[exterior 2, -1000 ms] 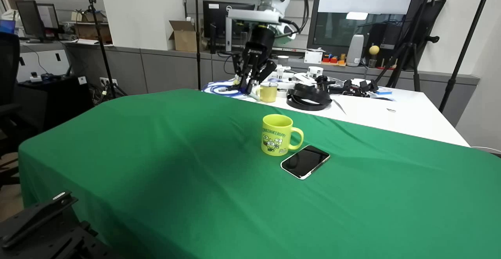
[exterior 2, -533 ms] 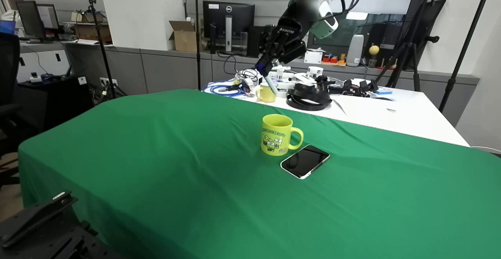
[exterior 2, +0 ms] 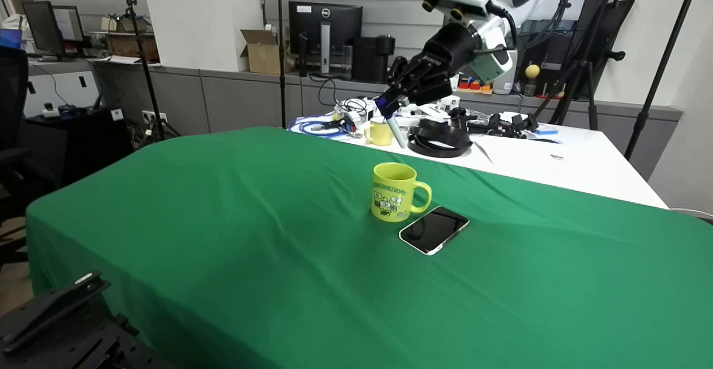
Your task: Place the marker into the green mug
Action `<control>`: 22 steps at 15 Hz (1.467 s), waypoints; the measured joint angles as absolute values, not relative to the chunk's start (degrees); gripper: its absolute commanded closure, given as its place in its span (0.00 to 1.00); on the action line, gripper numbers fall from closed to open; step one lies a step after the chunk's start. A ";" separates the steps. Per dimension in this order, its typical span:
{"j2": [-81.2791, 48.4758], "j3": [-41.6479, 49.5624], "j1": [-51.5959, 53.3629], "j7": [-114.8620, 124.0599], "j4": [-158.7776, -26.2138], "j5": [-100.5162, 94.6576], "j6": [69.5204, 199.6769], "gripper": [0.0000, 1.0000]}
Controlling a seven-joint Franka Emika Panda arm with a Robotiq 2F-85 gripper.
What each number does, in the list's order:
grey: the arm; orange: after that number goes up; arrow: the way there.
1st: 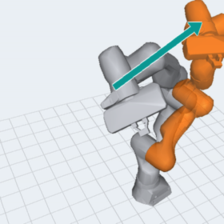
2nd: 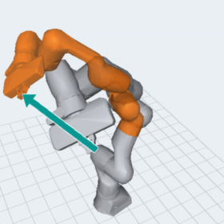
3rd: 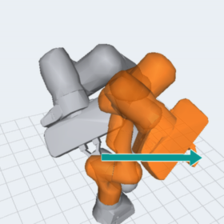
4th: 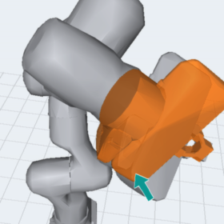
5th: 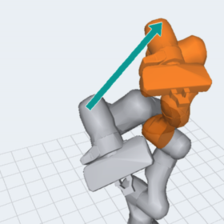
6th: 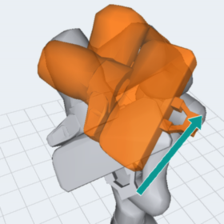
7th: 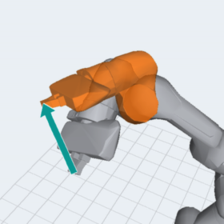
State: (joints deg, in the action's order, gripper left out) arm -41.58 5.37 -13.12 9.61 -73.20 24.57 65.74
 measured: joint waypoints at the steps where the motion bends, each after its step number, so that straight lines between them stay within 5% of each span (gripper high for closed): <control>1: -42.01 5.61 -13.65 10.07 -72.91 25.87 65.74 0.95; 22: -46.59 7.55 -16.18 13.67 -79.93 35.77 73.80 0.95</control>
State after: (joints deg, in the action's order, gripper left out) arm -46.59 7.55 -16.18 13.67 -79.93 35.77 73.80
